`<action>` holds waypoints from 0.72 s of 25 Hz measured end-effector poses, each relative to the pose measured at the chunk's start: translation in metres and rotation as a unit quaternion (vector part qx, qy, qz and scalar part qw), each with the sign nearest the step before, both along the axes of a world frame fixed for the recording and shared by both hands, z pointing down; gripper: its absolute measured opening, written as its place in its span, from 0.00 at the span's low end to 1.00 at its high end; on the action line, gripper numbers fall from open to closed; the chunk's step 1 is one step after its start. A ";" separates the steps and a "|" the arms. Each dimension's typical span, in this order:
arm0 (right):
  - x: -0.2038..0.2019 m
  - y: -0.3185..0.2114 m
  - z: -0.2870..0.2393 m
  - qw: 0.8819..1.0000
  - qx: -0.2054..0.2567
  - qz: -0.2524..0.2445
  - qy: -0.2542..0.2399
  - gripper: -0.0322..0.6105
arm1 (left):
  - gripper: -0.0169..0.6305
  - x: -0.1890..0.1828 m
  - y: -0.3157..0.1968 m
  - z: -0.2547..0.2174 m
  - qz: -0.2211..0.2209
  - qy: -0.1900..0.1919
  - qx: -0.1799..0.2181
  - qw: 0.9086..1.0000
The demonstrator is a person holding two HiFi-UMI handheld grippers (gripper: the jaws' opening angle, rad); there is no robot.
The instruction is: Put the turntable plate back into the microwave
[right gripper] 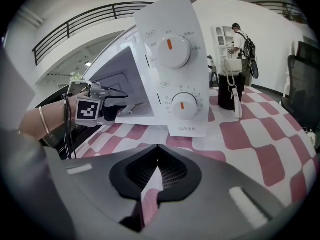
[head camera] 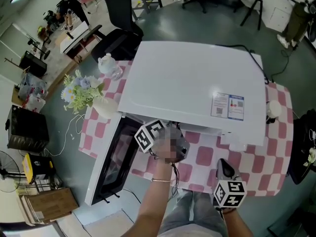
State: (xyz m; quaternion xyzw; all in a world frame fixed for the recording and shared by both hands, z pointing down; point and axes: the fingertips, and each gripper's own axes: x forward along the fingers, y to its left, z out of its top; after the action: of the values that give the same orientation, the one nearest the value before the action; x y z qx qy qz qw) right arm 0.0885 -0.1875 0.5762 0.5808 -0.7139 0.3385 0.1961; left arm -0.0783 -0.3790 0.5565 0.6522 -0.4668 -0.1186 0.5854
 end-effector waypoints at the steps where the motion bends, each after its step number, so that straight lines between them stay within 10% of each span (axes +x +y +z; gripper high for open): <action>1: 0.000 0.001 0.000 1.000 0.001 0.000 0.000 0.06 | 0.28 0.001 0.001 0.000 0.009 -0.013 0.000 1.000; 18: 0.003 0.017 -0.005 1.000 0.002 0.006 -0.002 0.06 | 0.40 0.013 0.017 0.011 0.085 -0.133 -0.034 0.987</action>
State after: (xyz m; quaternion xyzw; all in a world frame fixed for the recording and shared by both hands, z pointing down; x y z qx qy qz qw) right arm 0.0918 -0.1709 0.5708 0.5846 -0.7117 0.3395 0.1912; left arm -0.0648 -0.3621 0.5677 0.6792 -0.4871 0.0357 0.5478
